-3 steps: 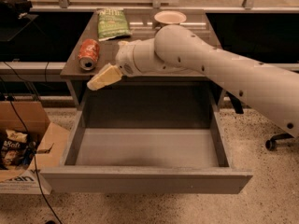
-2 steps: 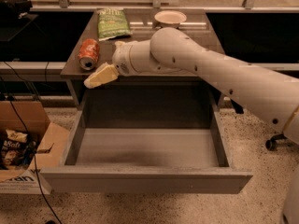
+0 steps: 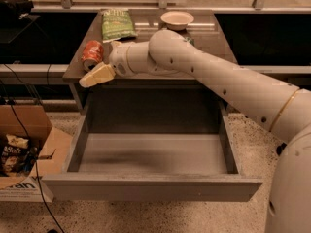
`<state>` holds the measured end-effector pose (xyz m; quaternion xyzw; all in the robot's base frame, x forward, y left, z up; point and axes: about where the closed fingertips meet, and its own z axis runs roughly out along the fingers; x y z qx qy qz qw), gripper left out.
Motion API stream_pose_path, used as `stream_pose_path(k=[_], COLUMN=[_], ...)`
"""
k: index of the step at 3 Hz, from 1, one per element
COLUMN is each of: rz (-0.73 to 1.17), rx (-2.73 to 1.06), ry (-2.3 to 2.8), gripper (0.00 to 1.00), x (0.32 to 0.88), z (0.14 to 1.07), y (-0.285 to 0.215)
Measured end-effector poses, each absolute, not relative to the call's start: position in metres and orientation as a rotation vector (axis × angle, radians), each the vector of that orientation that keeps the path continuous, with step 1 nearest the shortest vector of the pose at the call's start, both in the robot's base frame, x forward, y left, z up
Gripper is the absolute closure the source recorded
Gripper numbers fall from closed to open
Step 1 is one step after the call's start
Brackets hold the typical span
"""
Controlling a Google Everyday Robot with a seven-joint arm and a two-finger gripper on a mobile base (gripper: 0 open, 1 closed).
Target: Place coke can into top drawer
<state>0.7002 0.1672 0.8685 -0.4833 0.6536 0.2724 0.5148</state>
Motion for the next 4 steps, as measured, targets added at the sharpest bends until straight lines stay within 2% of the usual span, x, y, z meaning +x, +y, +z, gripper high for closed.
stream_pose_path(k=[2, 4], rz=[0.728, 0.748], rx=[-1.104, -0.995], ry=[1.526, 1.545], gripper=[0.00, 0.00], x=[0.724, 0.749], z=[0.867, 0.857], y=[0.192, 0.195])
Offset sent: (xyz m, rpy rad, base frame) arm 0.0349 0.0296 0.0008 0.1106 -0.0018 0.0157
